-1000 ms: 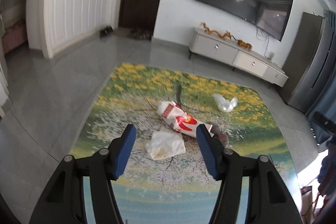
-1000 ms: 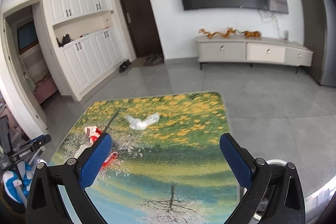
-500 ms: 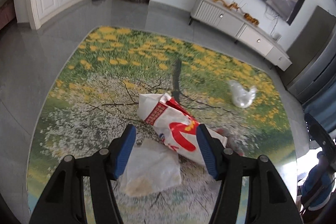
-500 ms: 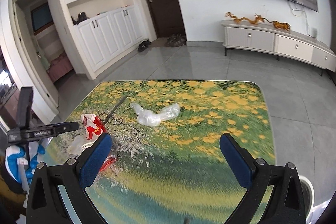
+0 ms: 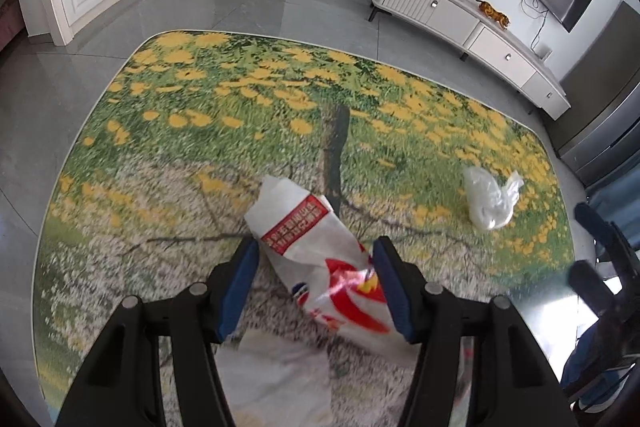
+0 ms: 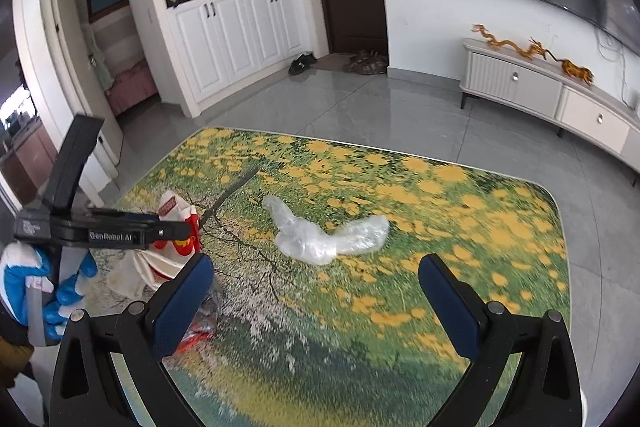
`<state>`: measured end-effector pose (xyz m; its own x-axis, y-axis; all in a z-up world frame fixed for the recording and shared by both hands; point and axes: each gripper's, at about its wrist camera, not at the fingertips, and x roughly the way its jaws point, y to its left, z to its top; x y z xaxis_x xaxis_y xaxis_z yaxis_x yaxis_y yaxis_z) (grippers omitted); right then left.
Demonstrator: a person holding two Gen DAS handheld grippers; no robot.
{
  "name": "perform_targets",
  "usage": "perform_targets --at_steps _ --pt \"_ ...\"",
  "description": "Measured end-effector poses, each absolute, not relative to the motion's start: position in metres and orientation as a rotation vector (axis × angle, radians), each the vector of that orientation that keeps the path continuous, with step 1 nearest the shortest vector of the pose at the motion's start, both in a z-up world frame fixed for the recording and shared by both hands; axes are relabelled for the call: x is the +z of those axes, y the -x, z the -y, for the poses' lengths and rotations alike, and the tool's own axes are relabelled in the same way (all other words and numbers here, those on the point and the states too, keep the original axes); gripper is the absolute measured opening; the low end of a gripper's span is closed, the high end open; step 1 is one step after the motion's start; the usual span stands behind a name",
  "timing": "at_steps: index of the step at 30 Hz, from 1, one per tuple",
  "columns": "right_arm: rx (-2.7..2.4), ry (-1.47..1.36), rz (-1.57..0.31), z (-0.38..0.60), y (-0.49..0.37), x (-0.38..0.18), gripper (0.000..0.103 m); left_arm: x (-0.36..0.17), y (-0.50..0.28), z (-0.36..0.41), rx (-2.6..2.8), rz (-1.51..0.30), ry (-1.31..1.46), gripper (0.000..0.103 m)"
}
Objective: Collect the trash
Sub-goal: 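Grasp the red-white carton with the left tool while the right tool grasps the clear plastic wrap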
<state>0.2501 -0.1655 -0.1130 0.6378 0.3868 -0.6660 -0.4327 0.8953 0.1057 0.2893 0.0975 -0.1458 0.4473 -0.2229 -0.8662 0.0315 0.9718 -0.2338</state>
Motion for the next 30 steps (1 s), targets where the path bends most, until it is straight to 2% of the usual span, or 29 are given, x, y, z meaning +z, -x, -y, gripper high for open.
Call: perform_targets --at_steps 3,5,7,16,18,20,30 --pt "0.507 0.094 -0.764 0.154 -0.263 -0.121 0.090 -0.145 -0.296 -0.097 -0.168 -1.088 0.209 0.051" --pt "0.523 0.108 -0.783 0.149 -0.273 -0.128 0.074 -0.146 -0.300 -0.098 -0.175 -1.083 0.221 0.048" --pt "0.535 0.113 -0.794 0.144 -0.283 -0.133 0.067 -0.147 -0.303 -0.099 -0.178 -1.077 0.234 0.045" --pt "0.563 0.135 -0.855 0.132 -0.304 -0.156 0.058 -0.145 -0.306 -0.101 -0.180 -1.051 0.295 0.040" --pt "0.559 0.134 -0.876 0.132 -0.307 -0.162 0.051 -0.143 -0.304 -0.100 -0.180 -1.047 0.299 0.040" --pt "0.553 0.134 -0.882 0.134 -0.305 -0.166 0.032 -0.140 -0.301 -0.101 -0.183 -1.042 0.305 0.039" --pt "0.549 0.050 -0.838 0.157 -0.262 -0.139 0.030 -0.102 -0.279 -0.105 -0.215 -0.957 0.326 0.039"
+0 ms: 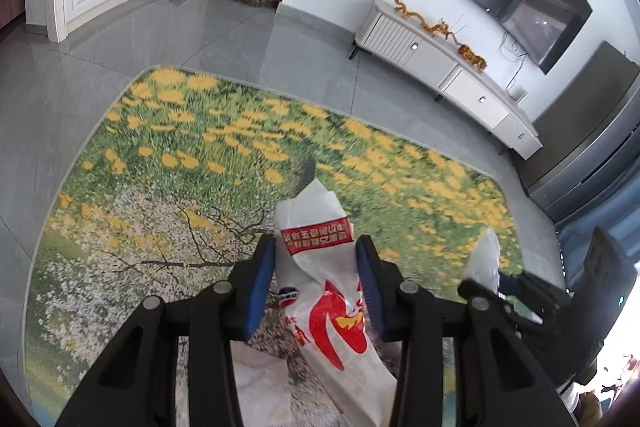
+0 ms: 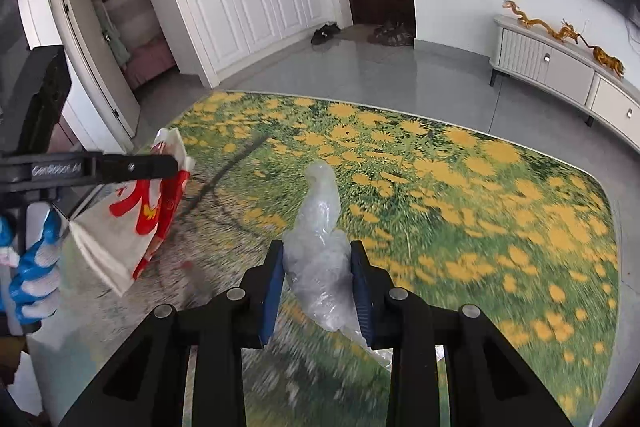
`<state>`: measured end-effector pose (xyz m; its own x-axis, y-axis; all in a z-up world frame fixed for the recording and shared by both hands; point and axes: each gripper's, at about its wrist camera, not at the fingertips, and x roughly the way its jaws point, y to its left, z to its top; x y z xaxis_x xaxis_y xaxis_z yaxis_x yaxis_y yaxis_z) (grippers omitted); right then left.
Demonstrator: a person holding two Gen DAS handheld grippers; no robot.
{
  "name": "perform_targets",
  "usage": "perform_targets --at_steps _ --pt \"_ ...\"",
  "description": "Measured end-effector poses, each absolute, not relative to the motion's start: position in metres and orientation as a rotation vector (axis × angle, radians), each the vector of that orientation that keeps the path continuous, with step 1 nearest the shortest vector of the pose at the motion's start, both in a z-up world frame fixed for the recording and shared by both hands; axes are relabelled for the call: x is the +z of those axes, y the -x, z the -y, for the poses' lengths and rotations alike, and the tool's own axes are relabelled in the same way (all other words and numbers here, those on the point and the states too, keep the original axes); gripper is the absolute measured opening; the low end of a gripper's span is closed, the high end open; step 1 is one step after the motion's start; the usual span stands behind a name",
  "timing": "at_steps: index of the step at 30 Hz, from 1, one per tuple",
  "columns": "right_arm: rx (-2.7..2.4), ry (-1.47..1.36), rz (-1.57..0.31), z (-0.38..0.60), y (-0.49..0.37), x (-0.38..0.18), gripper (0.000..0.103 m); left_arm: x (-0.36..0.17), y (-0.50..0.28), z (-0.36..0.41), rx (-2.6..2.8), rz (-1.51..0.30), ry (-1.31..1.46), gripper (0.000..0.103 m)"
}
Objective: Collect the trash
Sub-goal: 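Grasp the red-white carton with the left tool while the right tool grasps the clear plastic wrap, then carry carton and plastic wrap to the bin and open both tools over it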
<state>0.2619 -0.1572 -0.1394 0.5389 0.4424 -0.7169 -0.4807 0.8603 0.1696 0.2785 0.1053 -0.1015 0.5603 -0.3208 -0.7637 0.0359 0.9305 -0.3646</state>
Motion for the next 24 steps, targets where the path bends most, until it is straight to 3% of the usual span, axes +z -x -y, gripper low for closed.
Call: perform_targets --at_steps 13,24 --pt "0.489 -0.056 -0.704 0.225 -0.146 -0.067 0.030 -0.018 -0.206 -0.091 -0.275 -0.829 0.283 0.039" --pt "0.257 -0.188 -0.610 0.353 -0.053 -0.044 0.030 0.017 -0.161 0.017 -0.441 -0.815 0.164 0.039"
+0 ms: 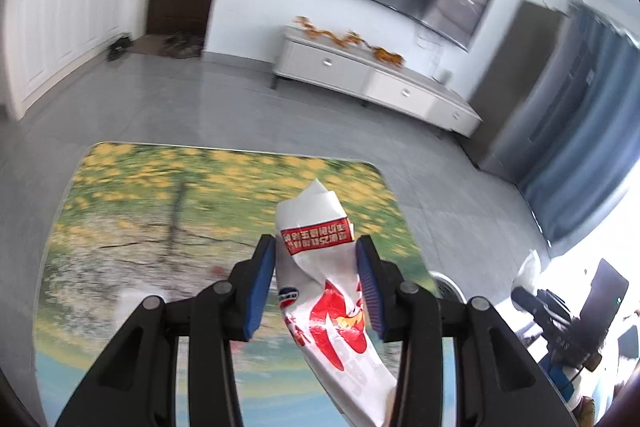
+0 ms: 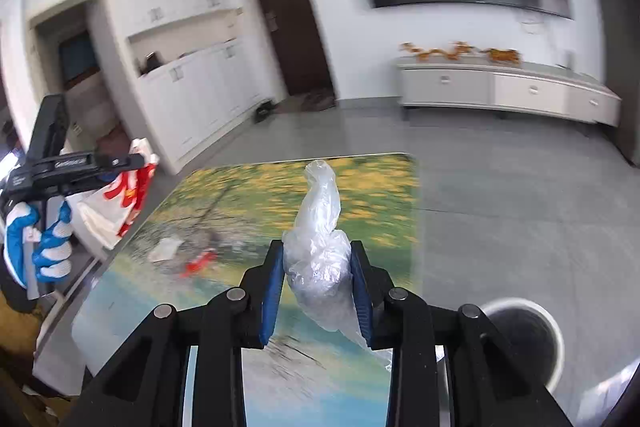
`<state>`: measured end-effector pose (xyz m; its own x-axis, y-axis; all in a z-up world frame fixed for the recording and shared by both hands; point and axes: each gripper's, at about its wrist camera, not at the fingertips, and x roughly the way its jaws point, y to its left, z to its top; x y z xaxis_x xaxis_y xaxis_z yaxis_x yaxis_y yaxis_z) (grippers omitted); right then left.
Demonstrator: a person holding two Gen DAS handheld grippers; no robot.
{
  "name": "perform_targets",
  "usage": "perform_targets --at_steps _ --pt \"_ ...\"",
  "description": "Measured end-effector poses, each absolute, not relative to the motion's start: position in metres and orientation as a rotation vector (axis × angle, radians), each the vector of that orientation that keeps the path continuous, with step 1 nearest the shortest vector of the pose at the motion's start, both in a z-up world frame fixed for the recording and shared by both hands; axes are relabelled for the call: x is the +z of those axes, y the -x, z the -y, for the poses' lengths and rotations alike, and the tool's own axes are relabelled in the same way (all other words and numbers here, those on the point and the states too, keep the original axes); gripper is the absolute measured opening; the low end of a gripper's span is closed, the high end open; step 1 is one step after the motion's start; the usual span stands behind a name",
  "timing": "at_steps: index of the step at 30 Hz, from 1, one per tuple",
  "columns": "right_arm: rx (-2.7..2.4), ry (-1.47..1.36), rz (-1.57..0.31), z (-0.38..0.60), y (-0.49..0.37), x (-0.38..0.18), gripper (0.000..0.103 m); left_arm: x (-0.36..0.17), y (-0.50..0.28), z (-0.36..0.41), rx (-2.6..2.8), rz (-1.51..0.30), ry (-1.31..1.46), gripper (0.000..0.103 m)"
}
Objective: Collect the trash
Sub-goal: 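Carry carton and plastic wrap to the bin and open both tools over it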
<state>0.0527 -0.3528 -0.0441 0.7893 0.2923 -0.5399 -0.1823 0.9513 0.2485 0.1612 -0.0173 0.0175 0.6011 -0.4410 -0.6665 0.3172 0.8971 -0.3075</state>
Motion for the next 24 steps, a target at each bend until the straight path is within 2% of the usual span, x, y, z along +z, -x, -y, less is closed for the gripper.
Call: perform_targets --at_steps 8,15,24 --pt "0.035 -0.370 -0.618 0.459 -0.016 -0.091 0.030 -0.004 -0.157 0.188 -0.636 -0.901 -0.017 0.039" --pt "-0.078 -0.527 -0.667 0.531 -0.015 -0.142 0.031 -0.054 -0.159 0.321 -0.739 -0.984 -0.119 0.039" --pt "-0.132 -0.637 -0.693 0.572 -0.031 -0.182 0.032 -0.118 -0.170 0.410 -0.738 -1.038 -0.176 0.039"
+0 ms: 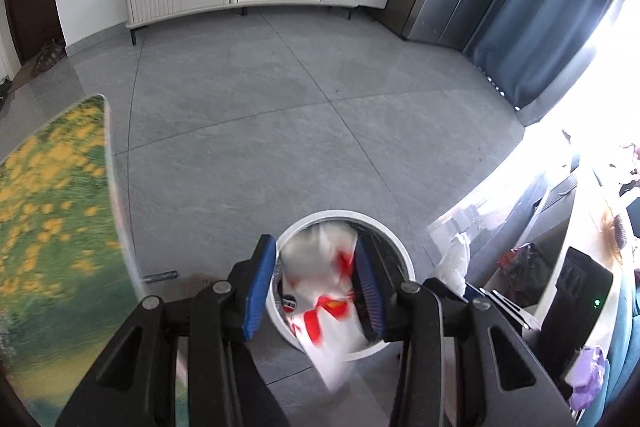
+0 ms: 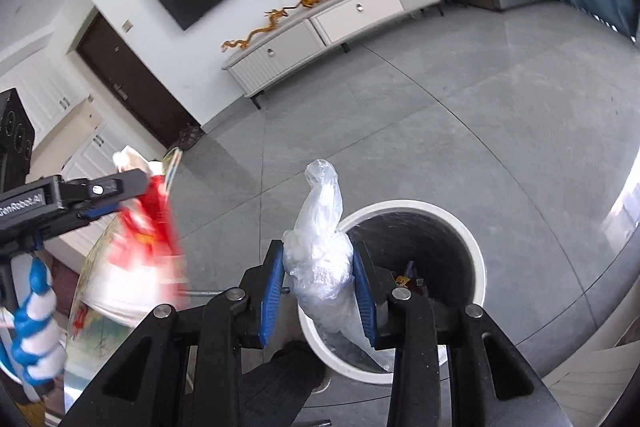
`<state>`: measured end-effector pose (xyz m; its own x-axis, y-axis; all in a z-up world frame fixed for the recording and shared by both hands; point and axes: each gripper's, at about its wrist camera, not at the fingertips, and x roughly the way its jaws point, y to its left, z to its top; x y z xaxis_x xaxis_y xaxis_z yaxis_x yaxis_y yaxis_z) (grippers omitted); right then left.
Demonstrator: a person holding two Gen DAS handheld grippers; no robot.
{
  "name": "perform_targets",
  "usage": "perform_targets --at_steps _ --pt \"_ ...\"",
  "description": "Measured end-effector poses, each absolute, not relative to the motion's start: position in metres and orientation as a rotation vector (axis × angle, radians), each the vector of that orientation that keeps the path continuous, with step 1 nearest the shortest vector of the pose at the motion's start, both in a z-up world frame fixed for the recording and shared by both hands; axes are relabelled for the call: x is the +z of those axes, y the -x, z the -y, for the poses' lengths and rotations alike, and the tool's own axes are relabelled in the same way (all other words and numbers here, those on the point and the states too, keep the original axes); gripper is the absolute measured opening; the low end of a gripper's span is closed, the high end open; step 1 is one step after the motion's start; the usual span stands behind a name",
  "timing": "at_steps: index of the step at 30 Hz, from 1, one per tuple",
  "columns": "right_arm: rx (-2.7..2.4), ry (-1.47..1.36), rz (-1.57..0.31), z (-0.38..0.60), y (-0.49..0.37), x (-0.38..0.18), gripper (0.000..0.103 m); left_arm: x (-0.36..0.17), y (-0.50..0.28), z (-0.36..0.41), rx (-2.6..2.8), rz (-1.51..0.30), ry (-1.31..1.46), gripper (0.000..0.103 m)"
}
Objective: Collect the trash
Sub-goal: 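Carry carton and plastic wrap to the bin and open both tools over it, then move both tools back over the table toward the white tissue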
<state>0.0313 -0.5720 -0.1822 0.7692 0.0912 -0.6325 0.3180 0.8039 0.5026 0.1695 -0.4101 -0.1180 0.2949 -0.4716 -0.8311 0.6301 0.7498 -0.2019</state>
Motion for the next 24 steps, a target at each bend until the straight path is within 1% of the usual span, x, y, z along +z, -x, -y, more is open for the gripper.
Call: perform_targets --at_steps 4,6,8,10,15,21,23,24 --pt "-0.158 -0.666 -0.715 0.578 -0.039 -0.199 0.033 -0.144 -0.174 0.426 -0.737 -1.084 -0.168 0.040" --pt "-0.175 -0.666 -0.728 0.579 -0.040 -0.206 0.035 -0.152 -0.176 0.428 -0.741 -1.106 -0.164 0.040" --pt "-0.188 -0.670 -0.735 0.580 -0.042 -0.210 0.046 -0.157 -0.177 0.427 -0.746 -1.123 -0.156 0.040" --pt "-0.200 -0.672 -0.738 0.581 -0.042 -0.213 0.052 -0.156 -0.177 0.423 -0.754 -1.121 -0.149 0.040" --pt "-0.218 -0.677 -0.734 0.579 -0.039 -0.212 0.054 -0.149 -0.173 0.407 -0.749 -1.111 -0.120 0.043" --pt "-0.230 -0.634 -0.699 0.570 -0.035 -0.190 0.056 -0.131 -0.165 0.383 -0.739 -1.073 -0.107 0.044" --pt "-0.232 -0.617 -0.686 0.564 -0.032 -0.179 0.058 -0.121 -0.162 0.372 -0.731 -1.055 -0.102 0.050" --pt "-0.234 -0.607 -0.680 0.561 -0.030 -0.174 0.059 -0.117 -0.160 0.366 -0.727 -1.045 -0.101 0.051"
